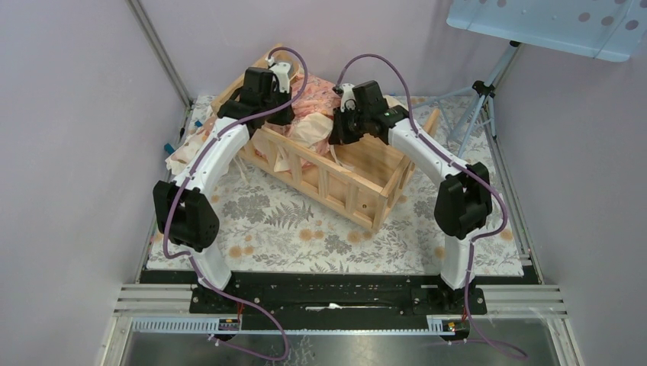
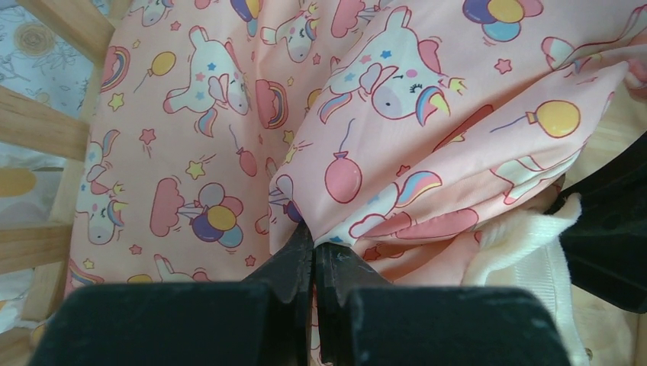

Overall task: Set up the pet bed
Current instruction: Cross the ropes on the bed frame.

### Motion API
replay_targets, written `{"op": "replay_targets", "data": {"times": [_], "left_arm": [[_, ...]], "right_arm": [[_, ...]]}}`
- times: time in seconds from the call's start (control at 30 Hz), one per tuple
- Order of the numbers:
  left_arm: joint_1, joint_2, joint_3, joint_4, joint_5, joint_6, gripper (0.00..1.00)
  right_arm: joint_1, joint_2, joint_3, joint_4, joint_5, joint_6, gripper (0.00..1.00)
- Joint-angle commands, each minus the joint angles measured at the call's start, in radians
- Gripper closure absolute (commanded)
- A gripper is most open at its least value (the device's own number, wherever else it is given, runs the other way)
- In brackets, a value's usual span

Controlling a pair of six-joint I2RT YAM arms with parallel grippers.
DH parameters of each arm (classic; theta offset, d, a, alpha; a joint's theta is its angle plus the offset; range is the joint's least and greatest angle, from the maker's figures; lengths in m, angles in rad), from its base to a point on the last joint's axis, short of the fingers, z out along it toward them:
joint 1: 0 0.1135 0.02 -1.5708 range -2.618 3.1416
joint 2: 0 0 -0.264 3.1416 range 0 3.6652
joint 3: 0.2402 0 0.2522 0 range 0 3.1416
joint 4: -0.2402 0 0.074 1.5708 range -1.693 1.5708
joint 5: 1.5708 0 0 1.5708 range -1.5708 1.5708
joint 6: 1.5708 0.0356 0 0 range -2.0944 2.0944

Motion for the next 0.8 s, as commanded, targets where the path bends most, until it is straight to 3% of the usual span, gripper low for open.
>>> {"op": "replay_targets", "data": {"times": [0.0,0.2,0.47,0.63,0.77], "left_arm": [[0.01,-0.025,0.002,0.08,0.073,-0.015,1.0],[0.009,-0.039,-0.014,0.135,0.225,-0.04,1.0],[-0.012,-0.063,-0.053,0.186,0.279,-0.056,1.0],[-0.016,-0.052,-0.067,0.192,0.246,-0.074,1.0],[-0.016,-0.042,-0.059,0.202,0.27,-0.088,1.0]], "right_arm": [[-0.004,-0.108,0.037,-0.097,0.071,-0.007,0.92],[-0.004,-0.165,0.082,-0.284,0.101,-0.008,0.96],[-0.004,-0.215,0.118,-0.474,0.173,-0.014,0.94],[-0.004,-0.225,0.093,-0.495,0.229,-0.015,0.92],[-0.005,-0.234,0.08,-0.455,0.155,-0.009,0.95]]}}
